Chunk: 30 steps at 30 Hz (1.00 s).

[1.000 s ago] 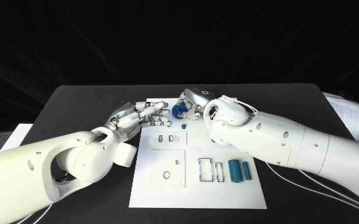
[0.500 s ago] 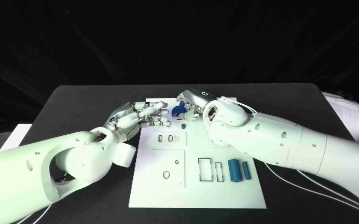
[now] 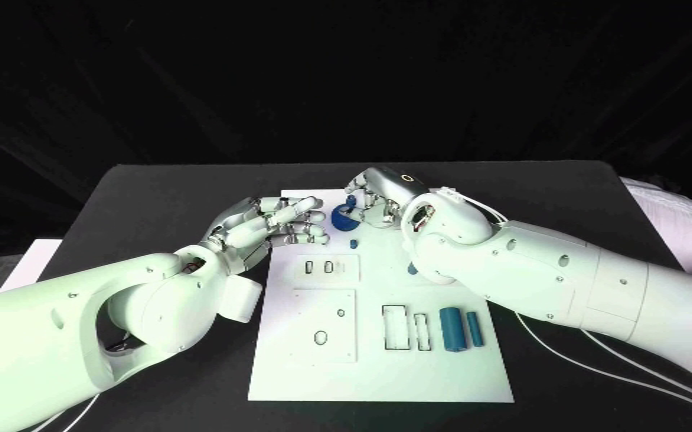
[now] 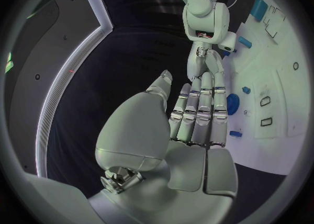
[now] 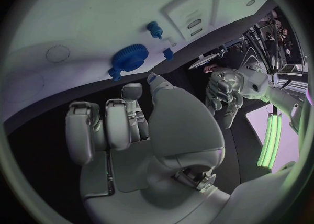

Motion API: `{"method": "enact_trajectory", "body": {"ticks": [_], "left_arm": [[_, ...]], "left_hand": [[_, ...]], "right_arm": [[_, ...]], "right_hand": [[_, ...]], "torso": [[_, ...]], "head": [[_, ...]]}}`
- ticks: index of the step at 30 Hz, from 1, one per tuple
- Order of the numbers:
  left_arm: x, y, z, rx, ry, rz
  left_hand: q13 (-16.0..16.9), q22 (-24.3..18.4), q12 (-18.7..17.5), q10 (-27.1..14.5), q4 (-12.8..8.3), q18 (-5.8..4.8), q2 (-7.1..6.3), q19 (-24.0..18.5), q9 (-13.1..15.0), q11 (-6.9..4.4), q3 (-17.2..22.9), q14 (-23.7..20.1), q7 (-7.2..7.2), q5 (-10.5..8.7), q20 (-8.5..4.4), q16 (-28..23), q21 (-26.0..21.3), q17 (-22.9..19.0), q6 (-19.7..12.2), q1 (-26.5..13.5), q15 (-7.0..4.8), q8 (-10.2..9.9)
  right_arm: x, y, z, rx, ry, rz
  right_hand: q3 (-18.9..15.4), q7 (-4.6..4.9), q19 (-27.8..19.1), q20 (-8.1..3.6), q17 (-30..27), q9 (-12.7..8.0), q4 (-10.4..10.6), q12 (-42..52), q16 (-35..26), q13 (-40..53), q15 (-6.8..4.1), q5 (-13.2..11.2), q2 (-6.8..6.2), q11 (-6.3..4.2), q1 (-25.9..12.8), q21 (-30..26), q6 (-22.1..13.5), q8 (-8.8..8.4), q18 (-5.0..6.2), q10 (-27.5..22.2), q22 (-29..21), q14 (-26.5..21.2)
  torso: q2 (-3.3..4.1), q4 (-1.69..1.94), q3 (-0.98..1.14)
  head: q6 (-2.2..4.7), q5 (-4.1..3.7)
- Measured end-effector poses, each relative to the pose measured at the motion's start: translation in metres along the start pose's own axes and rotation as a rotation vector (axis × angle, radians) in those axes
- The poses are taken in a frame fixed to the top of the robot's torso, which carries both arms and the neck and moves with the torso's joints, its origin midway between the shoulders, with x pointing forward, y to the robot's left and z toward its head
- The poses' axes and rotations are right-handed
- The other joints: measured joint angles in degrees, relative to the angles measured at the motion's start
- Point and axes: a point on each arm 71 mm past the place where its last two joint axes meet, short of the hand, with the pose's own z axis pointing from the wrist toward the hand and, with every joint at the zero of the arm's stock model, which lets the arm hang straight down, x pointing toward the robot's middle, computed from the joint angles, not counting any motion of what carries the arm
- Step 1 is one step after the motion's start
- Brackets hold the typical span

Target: Assemble the parts on the task board

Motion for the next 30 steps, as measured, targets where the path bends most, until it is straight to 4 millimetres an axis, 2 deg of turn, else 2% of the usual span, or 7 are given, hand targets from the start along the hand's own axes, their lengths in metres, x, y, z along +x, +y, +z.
{"method": "enact_trajectory", "body": {"ticks": [6,11,15,18,25,30], "left_arm": [[-0.004,0.000,-0.001,-0.001,-0.010,0.003],[-0.007,-0.001,-0.003,-0.001,-0.017,0.005],[-0.010,-0.001,-0.003,-0.001,-0.024,0.008],[-0.012,-0.001,-0.002,0.000,-0.030,0.010],[-0.015,-0.001,-0.001,0.001,-0.038,0.011],[-0.015,-0.001,-0.001,0.000,-0.039,0.010]], "left_hand": [[0.0,-0.1,0.0,0.0,0.0,0.00,0.00,0.0,0.0,0.00,0.0,0.0,0.00,0.00,0.00,0.0,0.0,0.0,0.0,0.0,0.00,0.0],[0.0,-0.1,0.0,0.0,0.0,0.00,0.00,0.0,0.0,0.00,0.0,0.0,0.00,0.00,0.00,0.0,0.0,0.0,0.0,0.0,0.00,0.0],[0.0,-0.1,0.0,0.0,0.0,0.00,0.00,0.0,0.0,0.00,0.0,0.0,0.00,0.00,0.00,0.0,0.0,0.0,0.0,0.0,0.00,0.0],[0.0,0.0,0.0,0.0,0.0,0.00,0.00,0.0,0.0,0.00,0.0,0.0,0.00,0.00,0.00,0.0,0.0,0.0,0.0,0.0,0.00,0.0],[0.0,0.0,0.0,0.0,0.0,0.00,0.00,0.0,0.0,0.00,0.0,0.0,0.00,0.00,0.00,0.0,0.0,0.0,0.0,0.0,0.00,0.0],[0.0,0.0,0.0,0.0,0.0,0.00,0.00,0.0,0.0,0.00,0.0,0.0,0.00,0.00,0.00,0.0,0.0,0.0,0.0,0.0,0.00,0.0]], "right_arm": [[-0.024,-0.022,-0.021,-0.022,-0.091,0.077],[-0.050,-0.056,-0.043,0.005,-0.093,0.126],[-0.063,-0.082,-0.057,0.029,-0.053,0.154],[-0.067,-0.099,-0.064,0.050,-0.032,0.171],[-0.060,-0.136,-0.077,0.111,-0.006,0.181],[-0.054,-0.149,-0.082,0.127,0.006,0.171]], "right_hand": [[2.4,0.10,0.0,0.00,-0.1,-0.1,-2.4,-0.4,-0.3,-0.3,0.00,-1.0,-0.47,-0.20,4.2,0.0,0.3,0.00,0.00,-0.2,0.0,0.0],[3.5,-0.12,0.3,-0.27,0.7,-0.1,-3.9,0.3,-0.3,0.3,-0.36,-3.6,-0.81,-0.71,5.9,0.0,1.7,0.45,0.00,0.3,0.0,-0.1],[3.9,-0.11,0.4,-0.42,1.3,-0.1,-5.0,0.9,0.1,0.7,-0.44,-4.0,-1.25,-0.81,6.9,0.0,2.3,0.45,0.00,0.8,0.0,0.0],[3.9,-0.11,0.4,-0.42,1.3,-0.1,-5.0,0.9,0.1,0.7,-0.44,-4.0,-1.30,-0.80,7.0,0.0,2.3,0.45,0.00,0.8,0.0,0.0],[3.8,-0.11,0.4,-0.42,1.3,-0.1,-5.2,0.9,0.1,0.7,-0.44,-4.0,-1.54,-0.80,7.2,0.0,2.3,0.45,-0.01,0.8,0.0,0.0],[3.8,-0.11,0.4,-0.41,1.5,-0.1,-5.2,0.9,0.1,0.7,-0.44,-4.0,-1.78,-0.80,7.0,0.0,2.3,0.45,-0.01,0.8,0.0,0.0]], "torso": [[-0.15,-0.23,0.01],[-0.53,-0.90,0.03],[-0.88,-1.41,0.06],[-1.15,-1.87,0.15],[-1.66,-2.85,0.41],[-1.76,-3.18,0.59]], "head": [[0.13,0.14],[0.54,0.15],[0.60,0.26],[0.64,0.18],[0.65,-0.71],[0.72,-1.10]]}}
